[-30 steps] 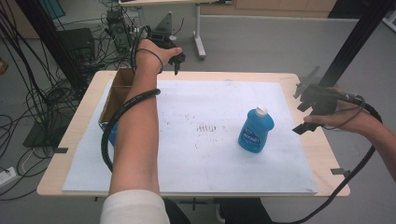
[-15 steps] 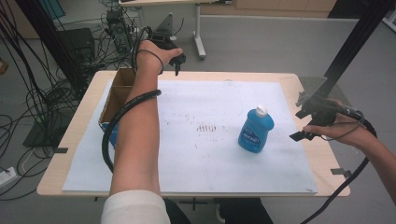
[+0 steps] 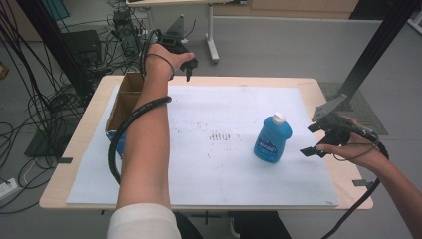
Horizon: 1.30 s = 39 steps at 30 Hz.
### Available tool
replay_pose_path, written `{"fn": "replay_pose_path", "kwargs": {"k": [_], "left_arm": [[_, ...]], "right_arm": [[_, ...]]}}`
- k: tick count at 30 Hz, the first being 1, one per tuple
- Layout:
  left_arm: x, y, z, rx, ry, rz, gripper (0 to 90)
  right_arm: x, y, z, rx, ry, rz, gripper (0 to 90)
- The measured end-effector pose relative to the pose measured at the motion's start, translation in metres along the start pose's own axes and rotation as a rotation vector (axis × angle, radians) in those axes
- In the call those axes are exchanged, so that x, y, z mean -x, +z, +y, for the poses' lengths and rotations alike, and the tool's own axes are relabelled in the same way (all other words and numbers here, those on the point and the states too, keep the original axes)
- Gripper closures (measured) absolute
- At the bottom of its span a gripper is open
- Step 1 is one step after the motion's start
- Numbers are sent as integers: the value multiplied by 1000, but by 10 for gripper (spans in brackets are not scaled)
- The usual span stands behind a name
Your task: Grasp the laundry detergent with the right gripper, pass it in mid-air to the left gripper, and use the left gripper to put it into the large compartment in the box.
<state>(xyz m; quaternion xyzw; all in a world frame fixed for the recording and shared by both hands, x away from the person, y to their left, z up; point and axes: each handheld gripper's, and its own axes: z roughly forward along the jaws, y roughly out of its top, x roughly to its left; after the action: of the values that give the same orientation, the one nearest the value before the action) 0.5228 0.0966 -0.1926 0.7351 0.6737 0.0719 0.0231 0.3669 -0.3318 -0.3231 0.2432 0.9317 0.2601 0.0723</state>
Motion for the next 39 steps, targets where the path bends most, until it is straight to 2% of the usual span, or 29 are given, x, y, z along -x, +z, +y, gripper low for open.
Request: {"fn": "replay_pose_path", "kwargs": {"k": [11, 19, 39], "left_arm": [[-1, 0, 0, -4, 1, 10, 58], [-1, 3, -1, -9, 1, 10, 58], [-4, 4, -1, -11, -3, 11, 58]], "right_arm": [[-10, 19, -7, 64, 12, 2, 44], [-11, 31, -11, 116, 22, 1, 40], [-17, 54, -5, 224, 26, 11, 36]]}}
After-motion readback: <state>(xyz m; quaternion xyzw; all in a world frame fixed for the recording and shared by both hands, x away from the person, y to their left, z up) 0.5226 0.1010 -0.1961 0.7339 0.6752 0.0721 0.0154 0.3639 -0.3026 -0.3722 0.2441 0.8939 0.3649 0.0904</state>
